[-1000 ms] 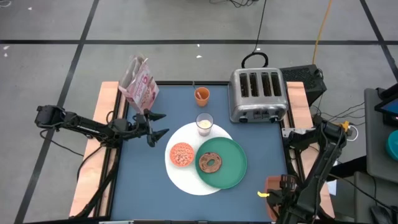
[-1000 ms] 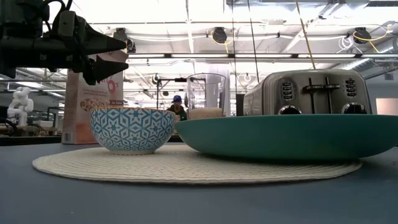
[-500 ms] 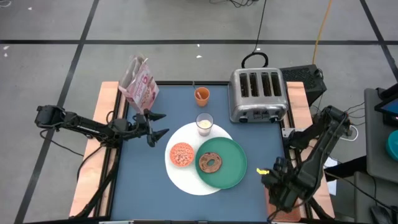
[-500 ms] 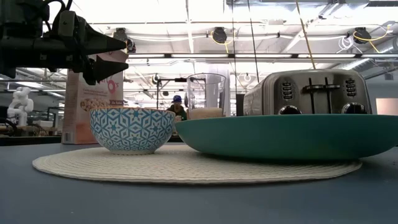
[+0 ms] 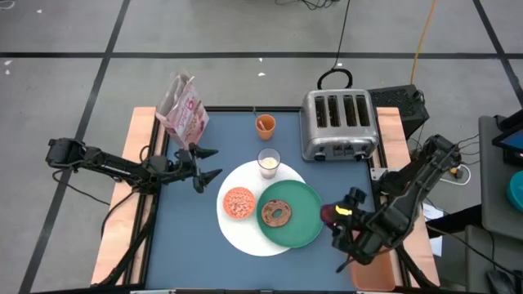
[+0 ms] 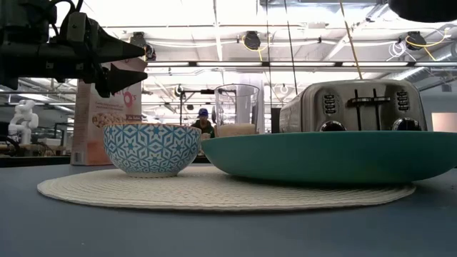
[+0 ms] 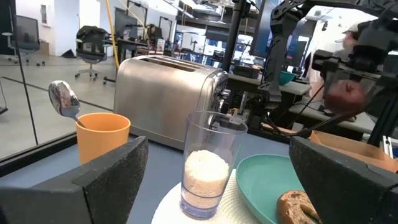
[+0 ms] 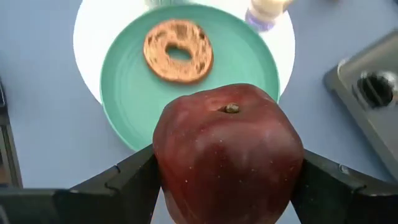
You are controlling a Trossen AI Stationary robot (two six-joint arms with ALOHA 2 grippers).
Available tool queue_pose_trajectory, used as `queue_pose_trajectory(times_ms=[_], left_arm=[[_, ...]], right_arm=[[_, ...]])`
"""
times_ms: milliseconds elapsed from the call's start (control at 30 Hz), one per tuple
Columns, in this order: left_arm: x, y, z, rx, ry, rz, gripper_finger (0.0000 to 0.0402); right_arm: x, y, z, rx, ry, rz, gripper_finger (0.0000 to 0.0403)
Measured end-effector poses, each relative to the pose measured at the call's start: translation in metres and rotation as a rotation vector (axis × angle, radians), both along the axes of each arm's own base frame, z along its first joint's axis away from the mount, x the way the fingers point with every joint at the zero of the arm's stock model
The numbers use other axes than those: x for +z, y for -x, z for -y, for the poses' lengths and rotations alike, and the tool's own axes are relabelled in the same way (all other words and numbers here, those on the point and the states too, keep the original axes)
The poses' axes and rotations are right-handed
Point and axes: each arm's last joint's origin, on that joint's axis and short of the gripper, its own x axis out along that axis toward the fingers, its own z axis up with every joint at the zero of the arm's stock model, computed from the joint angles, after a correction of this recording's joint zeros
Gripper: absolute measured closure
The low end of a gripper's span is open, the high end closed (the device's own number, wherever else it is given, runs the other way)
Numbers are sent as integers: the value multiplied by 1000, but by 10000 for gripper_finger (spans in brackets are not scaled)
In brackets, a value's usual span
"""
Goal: Arrange a breakfast setting
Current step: Put the apple on the green plate
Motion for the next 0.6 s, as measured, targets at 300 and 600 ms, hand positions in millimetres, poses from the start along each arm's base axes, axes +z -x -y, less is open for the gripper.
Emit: queue_pose_trajectory(times_ms=[300, 600], left_arm=[[0, 0, 0, 0, 0, 1, 11], [0, 0, 0, 0, 0, 0, 11]], right_arm=[[-2, -19, 1, 46, 22, 142, 122], [-37, -24, 20, 111, -41, 343, 123]])
